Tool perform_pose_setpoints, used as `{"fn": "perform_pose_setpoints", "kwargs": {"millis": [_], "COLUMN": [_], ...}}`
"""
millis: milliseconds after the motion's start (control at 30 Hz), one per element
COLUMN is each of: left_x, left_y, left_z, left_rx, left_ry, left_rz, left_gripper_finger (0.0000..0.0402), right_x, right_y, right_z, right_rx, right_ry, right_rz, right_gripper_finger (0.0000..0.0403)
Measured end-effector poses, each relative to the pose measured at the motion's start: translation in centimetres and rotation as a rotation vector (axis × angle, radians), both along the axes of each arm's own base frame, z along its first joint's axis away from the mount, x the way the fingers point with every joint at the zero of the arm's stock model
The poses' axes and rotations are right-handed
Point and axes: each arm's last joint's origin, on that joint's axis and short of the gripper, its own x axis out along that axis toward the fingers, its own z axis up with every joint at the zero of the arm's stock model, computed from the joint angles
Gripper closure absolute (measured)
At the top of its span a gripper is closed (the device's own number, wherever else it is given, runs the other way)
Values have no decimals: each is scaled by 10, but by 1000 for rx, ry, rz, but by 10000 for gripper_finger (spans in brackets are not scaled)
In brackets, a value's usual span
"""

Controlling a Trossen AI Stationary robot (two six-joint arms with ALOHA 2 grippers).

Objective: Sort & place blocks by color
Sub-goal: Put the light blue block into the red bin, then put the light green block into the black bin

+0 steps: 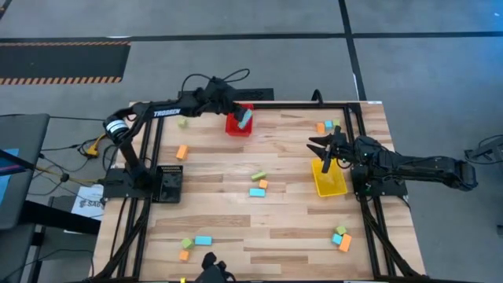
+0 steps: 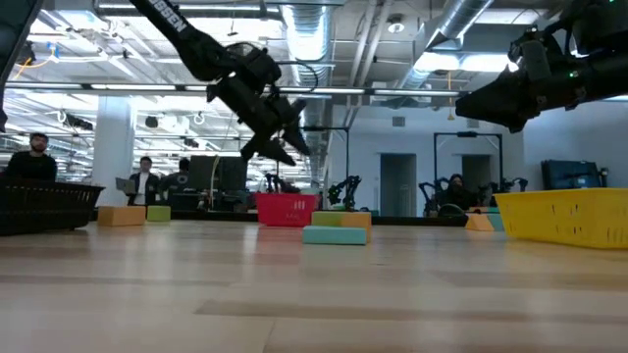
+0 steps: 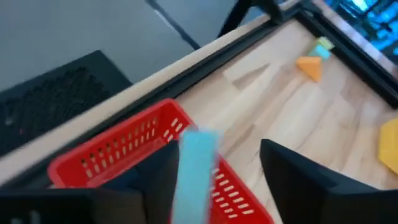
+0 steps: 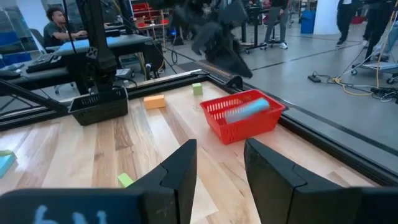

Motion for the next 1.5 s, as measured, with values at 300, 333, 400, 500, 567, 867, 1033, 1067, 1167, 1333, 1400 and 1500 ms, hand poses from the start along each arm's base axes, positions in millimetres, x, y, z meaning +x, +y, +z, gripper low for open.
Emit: {"fn": "perform_pose_setpoints", "kwargs": {"millis": [300,333,400,500,567,867,1033,1067,1167,1333,1400,1500], "left_x": [1,-1,-6,-17,-26,-62,-75,-77,-83,-84,-83,-83], "left_y": [-15,-20,-33,-57,-75,-153,-182,-187,-200,-217,-224,-233], "left_z": [52,56,62,65,61,16,-19,-25,-38,-43,-43,-43], "left_rx": [68,75,99,134,157,285,348,362,405,444,461,502], "left_ry": [205,210,212,214,209,76,-69,-101,-184,-272,-279,-261], "left_rz": [-138,-146,-152,-174,-211,-387,-442,-454,-488,-528,-547,-553], "left_gripper_finger": [154,156,159,162,162,162,162,162,162,162,162,162], "right_x": [0,0,0,0,0,1,4,5,9,18,22,30], "right_y": [0,0,0,0,0,5,9,10,12,13,15,18], "right_z": [0,0,0,0,-1,-4,-4,-4,-3,-4,-6,-8], "right_rx": [9,8,8,8,8,-100,-106,-107,-112,-93,-82,-83], "right_ry": [0,1,0,2,4,82,78,76,58,40,45,37], "right_rz": [-1,-1,-1,-1,0,55,100,108,121,131,144,172], "right_gripper_finger": [249,249,249,249,249,249,249,249,249,249,249,249]}}
